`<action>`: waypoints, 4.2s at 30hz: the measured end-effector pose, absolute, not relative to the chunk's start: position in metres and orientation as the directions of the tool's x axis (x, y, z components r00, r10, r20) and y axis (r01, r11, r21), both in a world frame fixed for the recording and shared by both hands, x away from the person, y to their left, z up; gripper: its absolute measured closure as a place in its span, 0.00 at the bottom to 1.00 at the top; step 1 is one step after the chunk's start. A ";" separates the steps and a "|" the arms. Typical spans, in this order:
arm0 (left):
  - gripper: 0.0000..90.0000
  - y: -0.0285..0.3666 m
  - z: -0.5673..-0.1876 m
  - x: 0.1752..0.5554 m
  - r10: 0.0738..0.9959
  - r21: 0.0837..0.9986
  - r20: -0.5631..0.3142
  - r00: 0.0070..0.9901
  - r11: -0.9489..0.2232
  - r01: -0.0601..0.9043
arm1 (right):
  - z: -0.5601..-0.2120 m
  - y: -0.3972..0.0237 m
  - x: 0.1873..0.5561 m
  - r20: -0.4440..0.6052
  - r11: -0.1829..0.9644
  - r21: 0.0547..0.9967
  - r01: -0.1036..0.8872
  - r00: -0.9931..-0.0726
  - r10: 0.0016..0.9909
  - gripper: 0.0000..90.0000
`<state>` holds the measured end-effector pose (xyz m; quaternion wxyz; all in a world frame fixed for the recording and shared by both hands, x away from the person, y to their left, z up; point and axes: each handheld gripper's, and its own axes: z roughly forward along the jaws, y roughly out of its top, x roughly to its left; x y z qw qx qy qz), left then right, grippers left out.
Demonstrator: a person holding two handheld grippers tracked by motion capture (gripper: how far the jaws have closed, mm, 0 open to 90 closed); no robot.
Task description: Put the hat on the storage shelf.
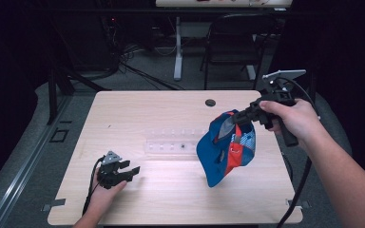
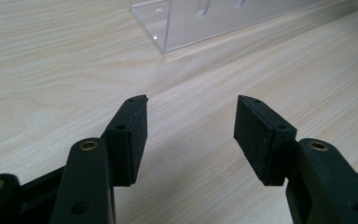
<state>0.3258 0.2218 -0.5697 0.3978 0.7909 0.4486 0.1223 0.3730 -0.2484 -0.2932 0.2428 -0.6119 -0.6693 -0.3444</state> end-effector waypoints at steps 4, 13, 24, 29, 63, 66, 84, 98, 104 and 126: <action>0.50 0.221 -0.570 0.326 0.807 0.738 -0.166 0.567 -0.280 0.614 | -0.288 -0.244 0.380 0.747 0.000 0.178 0.984 -0.135 0.651 0.87; 0.50 0.221 -0.570 0.326 0.804 0.737 -0.165 0.571 -0.285 0.613 | -0.279 -0.232 0.395 0.763 -0.011 0.175 0.984 -0.128 0.633 0.87; 0.50 0.221 -0.569 0.326 0.801 0.733 -0.161 0.577 -0.295 0.614 | -0.279 -0.213 0.414 0.792 -0.061 0.198 0.978 -0.123 0.599 0.87; 0.50 0.221 -0.569 0.326 0.802 0.737 -0.165 0.574 -0.287 0.612 | -0.281 -0.209 0.420 0.800 -0.084 0.205 0.975 -0.117 0.588 0.87; 0.63 0.068 -0.513 0.323 0.635 0.872 0.007 0.772 -0.382 0.306 | -0.291 -0.184 0.442 0.806 -0.132 0.232 0.964 -0.114 0.582 0.87; 0.73 0.062 -0.516 0.326 0.641 0.862 0.027 0.767 -0.404 0.307 | -0.292 -0.186 0.441 0.807 -0.131 0.233 0.964 -0.116 0.579 0.87; 0.96 0.082 -0.517 0.335 0.654 0.863 0.089 0.751 -0.427 0.269 | -0.299 -0.186 0.442 0.799 -0.117 0.223 0.968 -0.113 0.591 0.87; 0.96 0.083 -0.523 0.341 0.664 0.849 0.091 0.743 -0.442 0.291 | -0.309 -0.185 0.444 0.798 -0.113 0.210 0.971 -0.103 0.594 0.87; 0.96 0.082 -0.527 0.343 0.670 0.839 0.094 0.737 -0.451 0.303 | -0.315 -0.186 0.445 0.792 -0.104 0.203 0.974 -0.101 0.603 0.87; 0.97 0.088 -0.548 0.343 0.689 0.841 0.034 0.724 -0.412 0.352 | -0.345 -0.184 0.450 0.800 -0.093 0.165 0.982 -0.078 0.595 0.87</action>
